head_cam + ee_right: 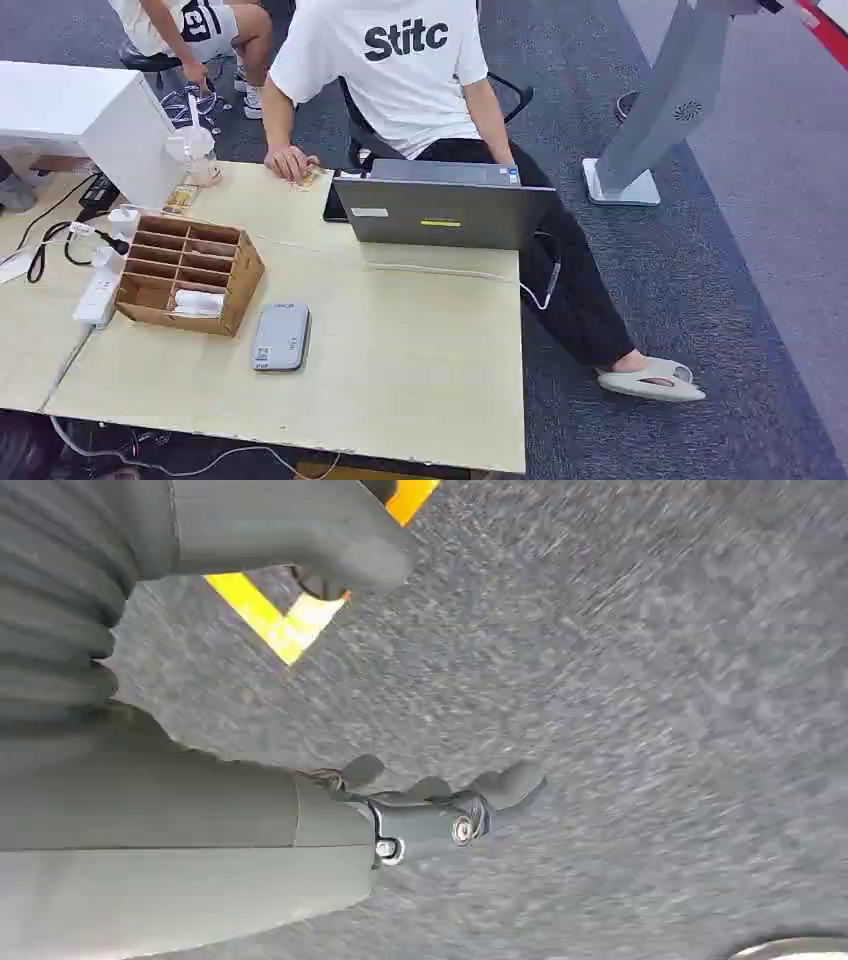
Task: Pass the card to the sensor for recognition and then transmit it.
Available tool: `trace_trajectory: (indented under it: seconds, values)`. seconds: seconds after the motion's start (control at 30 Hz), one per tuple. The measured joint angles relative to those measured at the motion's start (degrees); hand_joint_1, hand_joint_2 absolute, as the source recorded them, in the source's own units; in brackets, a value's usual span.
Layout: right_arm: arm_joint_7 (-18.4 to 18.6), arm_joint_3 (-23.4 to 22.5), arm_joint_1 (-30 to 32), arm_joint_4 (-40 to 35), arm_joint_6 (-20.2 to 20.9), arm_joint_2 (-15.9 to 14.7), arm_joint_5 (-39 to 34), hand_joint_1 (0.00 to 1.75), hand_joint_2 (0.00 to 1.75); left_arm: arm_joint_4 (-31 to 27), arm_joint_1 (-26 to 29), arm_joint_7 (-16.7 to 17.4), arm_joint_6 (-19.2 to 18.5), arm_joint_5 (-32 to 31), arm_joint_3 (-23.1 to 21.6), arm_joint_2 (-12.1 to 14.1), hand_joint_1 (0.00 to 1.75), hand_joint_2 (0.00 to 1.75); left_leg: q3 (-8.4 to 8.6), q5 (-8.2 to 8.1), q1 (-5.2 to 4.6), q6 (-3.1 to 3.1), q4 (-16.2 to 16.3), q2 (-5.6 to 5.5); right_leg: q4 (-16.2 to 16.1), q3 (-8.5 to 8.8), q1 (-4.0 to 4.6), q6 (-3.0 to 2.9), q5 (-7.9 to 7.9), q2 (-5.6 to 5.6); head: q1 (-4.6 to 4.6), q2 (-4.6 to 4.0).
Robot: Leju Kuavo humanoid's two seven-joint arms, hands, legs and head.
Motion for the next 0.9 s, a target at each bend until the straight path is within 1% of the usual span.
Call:
trace_trajectory:
  seconds: [0.03, 0.1, 0.13, 0.2, 0.27, 0.33, 0.43, 0.5, 0.53, 0.57, 0.6, 0.67, 0.7, 0.73, 0.77, 0.8, 0.83, 0.9]
  values:
    - [0.54, -0.66, -0.04, 0.02, -0.22, 0.31, 0.1, 0.0, 1.75, -4.18, 0.98, -0.02, -1.92, 2.41, 0.29, -1.18, 0.0, 1.75, 0.0, -0.01, 0.02, -0.02, 0.0, 0.01, 0.0, 0.02, 0.01, 0.0, 0.0, 0.02, 0.02, 0.0]
    - [2.67, -1.12, -0.03, 0.15, -0.29, 0.75, 2.56, 0.0, 1.75, -14.49, 3.49, -0.02, -1.61, 10.87, -1.01, -2.88, 0.0, 1.75, 0.08, -0.03, 0.03, -0.02, 0.0, 0.15, 0.0, -0.05, 0.03, -0.01, 0.0, 0.17, -0.09, 0.0]
    - [4.13, -1.12, -0.02, 0.35, -0.29, 0.92, 3.85, 0.0, 1.75, -19.69, 4.61, -0.02, -2.18, 12.82, -1.63, -3.45, 0.0, 1.75, 0.04, -0.02, 0.02, -0.02, 0.0, 0.11, 0.0, -0.09, 0.04, -0.01, 0.0, 0.14, -0.13, 0.0]
    - [6.45, -1.14, -0.28, 0.57, -0.51, 1.38, 4.83, 0.0, 1.75, -29.89, 5.55, -0.07, -6.43, 12.61, -2.13, -4.34, 0.0, 1.75, 0.0, 0.0, 0.03, -0.01, 0.0, -0.15, 0.0, -0.14, 0.04, -0.03, -0.04, -0.18, -0.13, 0.0]
    - [8.65, -1.14, -0.83, 0.9, -0.81, 1.97, 5.85, 0.0, 1.75, -40.17, 6.27, -0.07, -11.8, 11.44, -2.59, -5.0, 0.0, 1.75, 0.02, 0.03, 0.09, -0.06, 0.0, -0.11, 0.02, -0.1, 0.08, -0.04, -0.04, -0.18, -0.15, 0.0]
    - [10.79, -0.86, -0.95, 1.14, -0.83, 2.47, 8.21, 0.0, 1.75, -50.69, 7.15, -0.07, -17.18, 11.19, -4.12, -5.7, 0.0, 1.75, 0.03, 0.04, 0.12, -0.06, 0.0, -0.09, 0.02, -0.09, 0.11, -0.05, -0.03, -0.14, -0.18, 0.0]
    - [12.63, 0.32, -0.89, 1.44, 0.41, 3.3, 10.46, 0.0, 1.75, -63.05, 7.1, -0.07, -22.08, 11.05, -6.11, -6.22, 0.0, 1.75, 0.05, 0.07, 0.1, -0.07, 0.0, -0.09, 0.02, 0.01, 0.09, -0.08, 0.03, -0.13, -0.15, 0.0]
    - [13.13, 0.78, -0.91, 1.55, 1.33, 3.72, 11.52, 0.0, 1.75, -69.84, 7.03, -0.04, -23.51, 8.21, -7.84, -6.38, 0.0, 1.75, 0.09, 0.07, 0.08, -0.08, 0.01, -0.06, 0.01, -0.11, 0.09, -0.07, 0.04, -0.1, -0.13, 0.0]
    - [13.59, 1.17, -0.93, 1.62, 1.83, 3.78, 12.04, 0.0, 1.75, -73.34, 6.9, -0.04, -22.39, 4.77, -9.7, -6.42, 0.0, 1.75, 0.1, 0.07, 0.07, -0.07, 0.02, -0.08, 0.0, -0.12, 0.08, -0.07, 0.03, -0.13, -0.16, 0.0]
    - [14.03, 1.52, -0.99, 1.68, 2.14, 3.96, 12.49, 0.0, 1.75, -76.23, 6.84, -0.04, -19.43, 0.78, -12.53, -6.07, 0.0, 1.75, 0.09, 0.07, 0.07, -0.07, 0.02, -0.09, 0.0, -0.11, 0.08, -0.07, 0.03, -0.13, -0.06, 0.0]
    - [14.64, 1.78, -1.08, 1.7, 2.33, 4.02, 13.09, 0.0, 1.75, -78.69, 6.86, -0.04, -13.48, -4.23, -16.05, -5.18, 0.0, 1.75, 0.11, 0.07, 0.05, -0.07, 0.03, -0.08, -0.01, -0.14, 0.07, -0.07, 0.03, -0.12, -0.07, 0.0]
    - [15.89, 2.4, -1.25, 1.81, 2.9, 4.2, 14.54, 0.0, 1.75, -80.01, 6.33, -0.04, 0.43, -12.56, -25.68, -1.95, 0.0, 1.75, 0.12, 0.08, 0.05, -0.1, 0.03, -0.08, 0.0, -0.14, 0.07, -0.07, 0.05, -0.12, -0.02, 0.0]
    - [16.41, 2.9, -1.28, 1.86, 3.17, 4.24, 15.32, 0.0, 1.75, -79.97, 5.25, 0.33, 6.15, -16.19, -30.55, 0.26, 0.0, 1.75, 0.1, 0.11, 0.06, -0.13, 0.03, -0.1, 0.01, -0.12, 0.08, -0.07, 0.06, -0.13, -0.11, 0.0]
    - [16.81, 3.36, -1.38, 1.86, 3.49, 4.29, 16.0, 0.0, 1.75, -79.83, 3.41, 1.6, 9.96, -19.57, -35.22, 2.61, 0.0, 1.75, 0.11, 0.16, 0.07, -0.14, 0.03, -0.13, 0.02, -0.02, 0.08, -0.08, 0.07, -0.15, -0.09, 0.0]
    - [17.09, 3.7, -1.53, 1.88, 3.97, 4.37, 16.56, 0.0, 1.75, -79.38, 1.29, 4.33, 11.42, -22.19, -39.01, 4.3, 0.0, 1.75, 0.12, 0.19, 0.07, -0.15, 0.02, -0.17, 0.04, -0.08, 0.08, -0.1, 0.08, -0.16, -0.11, 0.0]
    - [17.44, 4.08, -1.61, 1.88, 4.28, 4.4, 17.29, 0.0, 1.75, -78.37, -1.36, 7.2, 11.5, -24.57, -41.79, 6.0, 0.0, 1.75, 0.11, 0.24, 0.07, -0.19, 0.02, -0.17, 0.05, -0.1, 0.09, -0.16, 0.13, -0.17, -0.11, 0.0]
    - [17.72, 4.56, -1.71, 1.9, 4.5, 4.4, 17.99, 0.0, 1.75, -76.81, -4.24, 10.27, 11.46, -27.29, -44.2, 7.95, 0.0, 1.75, 0.1, 0.3, 0.07, -0.14, 0.02, -0.2, 0.05, -0.14, 0.09, -0.19, 0.15, -0.2, -0.09, 0.0]
    - [18.27, 5.37, -1.85, 1.92, 5.4, 4.4, 19.41, 0.0, 1.75, -72.15, -10.64, 16.93, 10.04, -33.25, -48.48, 11.12, 0.0, 1.75, 0.08, 0.39, 0.08, -0.22, 0.02, -0.21, 0.08, -0.18, 0.09, -0.17, 0.23, -0.2, -0.15, 0.0]
